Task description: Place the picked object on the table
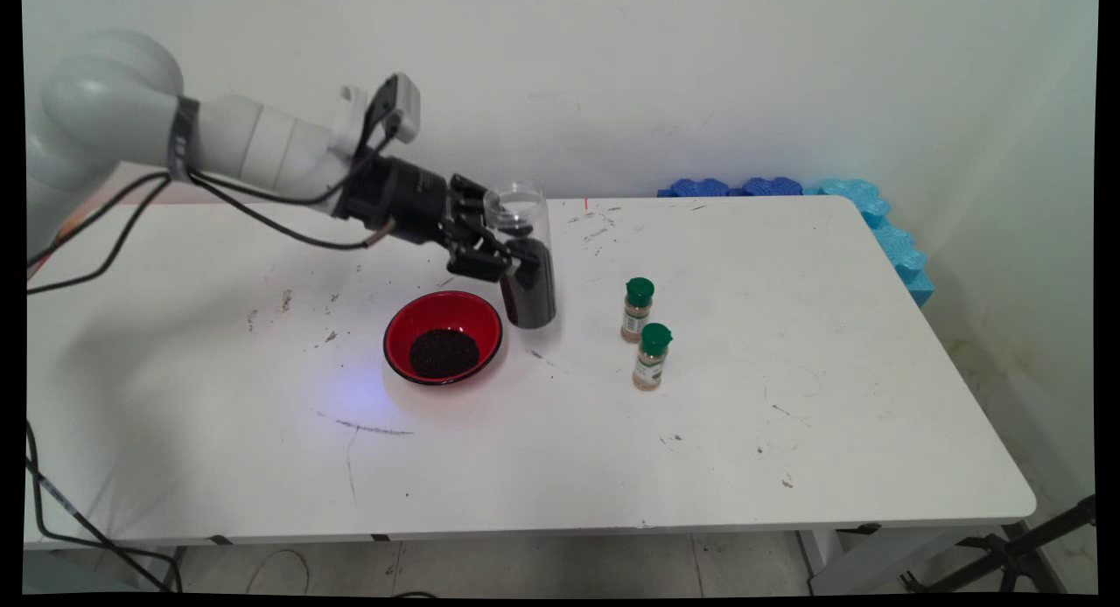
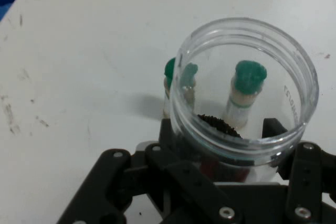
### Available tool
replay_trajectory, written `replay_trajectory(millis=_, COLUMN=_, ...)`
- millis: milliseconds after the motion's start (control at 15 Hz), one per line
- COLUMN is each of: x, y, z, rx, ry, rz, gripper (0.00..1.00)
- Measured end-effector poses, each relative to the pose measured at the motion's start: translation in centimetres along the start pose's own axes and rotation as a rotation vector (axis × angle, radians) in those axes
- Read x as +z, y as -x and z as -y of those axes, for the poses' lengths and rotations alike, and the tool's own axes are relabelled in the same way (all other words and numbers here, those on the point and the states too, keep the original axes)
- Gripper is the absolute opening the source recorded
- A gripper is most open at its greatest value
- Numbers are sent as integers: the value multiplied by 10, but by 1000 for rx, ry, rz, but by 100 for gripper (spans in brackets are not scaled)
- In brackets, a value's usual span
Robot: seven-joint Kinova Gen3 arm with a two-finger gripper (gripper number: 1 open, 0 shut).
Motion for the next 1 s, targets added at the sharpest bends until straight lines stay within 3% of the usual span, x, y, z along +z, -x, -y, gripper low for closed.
replay_trajectory(millis=1000, x=62, y=33, z=2, rx=-15, ry=3, rz=24, gripper=0)
